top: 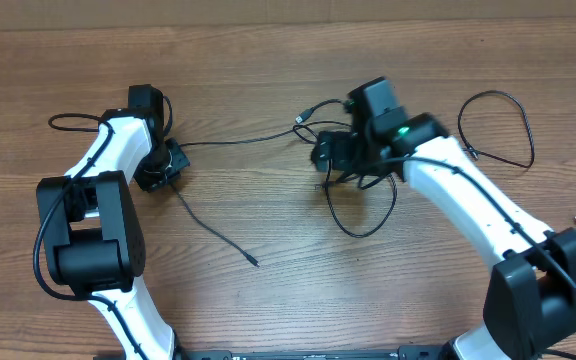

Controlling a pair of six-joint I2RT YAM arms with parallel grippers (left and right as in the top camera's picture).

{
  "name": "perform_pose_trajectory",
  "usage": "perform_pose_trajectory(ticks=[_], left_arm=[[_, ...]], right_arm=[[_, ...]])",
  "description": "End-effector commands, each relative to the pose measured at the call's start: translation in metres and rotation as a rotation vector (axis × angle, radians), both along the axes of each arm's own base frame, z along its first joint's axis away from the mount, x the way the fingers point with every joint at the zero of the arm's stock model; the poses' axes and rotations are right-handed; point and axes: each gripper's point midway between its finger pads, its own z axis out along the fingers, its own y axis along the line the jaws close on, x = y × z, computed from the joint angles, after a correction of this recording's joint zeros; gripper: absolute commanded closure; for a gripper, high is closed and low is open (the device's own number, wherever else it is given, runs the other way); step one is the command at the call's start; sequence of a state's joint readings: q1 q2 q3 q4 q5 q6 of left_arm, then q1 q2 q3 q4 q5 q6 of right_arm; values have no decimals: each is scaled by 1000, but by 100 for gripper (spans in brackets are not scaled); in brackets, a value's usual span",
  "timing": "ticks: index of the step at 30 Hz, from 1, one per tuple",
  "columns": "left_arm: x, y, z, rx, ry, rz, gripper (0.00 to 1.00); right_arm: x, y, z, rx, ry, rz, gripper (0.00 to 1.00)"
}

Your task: Untangle cables

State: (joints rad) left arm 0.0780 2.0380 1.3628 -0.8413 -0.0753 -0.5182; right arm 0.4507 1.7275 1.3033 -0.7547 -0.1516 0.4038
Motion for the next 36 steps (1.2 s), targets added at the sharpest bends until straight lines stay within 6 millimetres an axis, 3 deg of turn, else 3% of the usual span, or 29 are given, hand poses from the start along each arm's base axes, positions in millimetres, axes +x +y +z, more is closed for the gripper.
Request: perform_pose_trajectory(ticks=[1, 8, 16, 20, 25, 29, 36], left_arm=[[-17, -3, -27, -4, 75, 6, 95], [-17, -4, -27, -4, 74, 6, 95], [-17, -4, -27, -4, 75, 6, 94], [-17, -4, -27, -5, 75, 6, 94], [-17, -7, -28, -26, 74, 6, 94], [-16, -7, -28, -26, 69, 6, 94], [-20, -8, -37, -26, 62, 6, 92]], right_arm=[[5, -1, -15, -79, -79, 5, 3], [26, 18, -13, -3, -215, 9, 12], [39, 25, -11, 46, -308, 3, 12], [38, 17, -35, 11, -297, -20, 28], [39, 17, -61, -10, -268, -21, 38], [45, 20, -57, 5, -295, -23, 39], [62, 40, -31, 113, -402, -1, 38]])
